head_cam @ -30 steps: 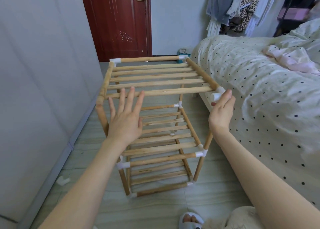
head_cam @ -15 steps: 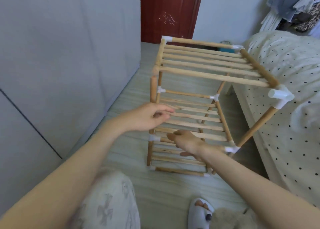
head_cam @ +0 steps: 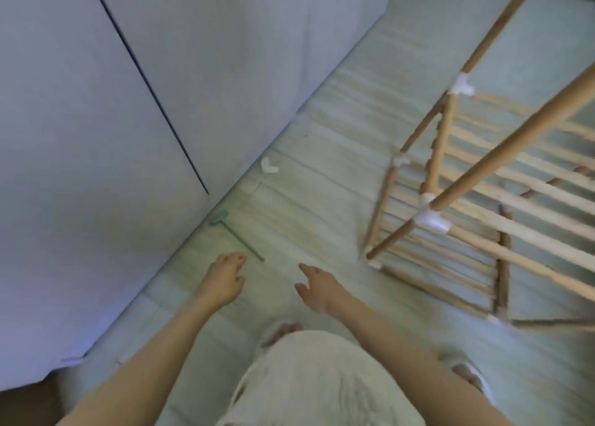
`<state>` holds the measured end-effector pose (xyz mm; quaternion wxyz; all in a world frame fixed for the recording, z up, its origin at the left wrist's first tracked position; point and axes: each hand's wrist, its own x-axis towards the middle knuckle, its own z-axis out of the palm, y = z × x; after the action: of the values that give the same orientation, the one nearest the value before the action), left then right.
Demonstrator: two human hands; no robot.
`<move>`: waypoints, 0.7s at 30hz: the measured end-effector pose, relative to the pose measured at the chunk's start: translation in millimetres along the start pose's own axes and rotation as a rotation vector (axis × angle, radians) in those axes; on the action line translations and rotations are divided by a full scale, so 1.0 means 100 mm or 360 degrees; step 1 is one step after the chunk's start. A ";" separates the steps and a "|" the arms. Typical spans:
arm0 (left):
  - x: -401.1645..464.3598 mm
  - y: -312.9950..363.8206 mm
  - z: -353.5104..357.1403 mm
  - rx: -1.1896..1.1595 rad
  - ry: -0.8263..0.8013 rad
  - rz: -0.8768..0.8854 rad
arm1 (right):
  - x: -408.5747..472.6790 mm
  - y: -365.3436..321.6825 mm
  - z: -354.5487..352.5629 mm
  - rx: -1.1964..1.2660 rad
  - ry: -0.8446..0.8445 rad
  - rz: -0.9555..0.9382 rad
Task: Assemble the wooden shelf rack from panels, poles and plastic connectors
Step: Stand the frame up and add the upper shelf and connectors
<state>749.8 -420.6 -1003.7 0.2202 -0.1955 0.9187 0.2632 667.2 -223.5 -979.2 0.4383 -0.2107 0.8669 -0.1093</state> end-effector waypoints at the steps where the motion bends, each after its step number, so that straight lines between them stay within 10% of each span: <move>1: 0.00 -0.14 0.13 0.0041 -0.0021 -0.0054 | 0.07 0.08 0.15 -0.0127 -0.0062 -0.0008; 10: 0.14 -0.46 0.55 0.0176 0.0106 -0.0396 | 0.38 0.63 0.56 -0.0456 -0.0158 -0.0008; 21: 0.25 0.46 -0.44 -0.0694 0.0387 0.0125 | 0.08 0.13 -0.44 0.0589 -0.0139 0.0188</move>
<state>693.9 -415.3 -964.5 0.0502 -0.2326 0.8669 0.4381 624.0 -215.2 -963.3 0.5125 -0.0799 0.8230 -0.2316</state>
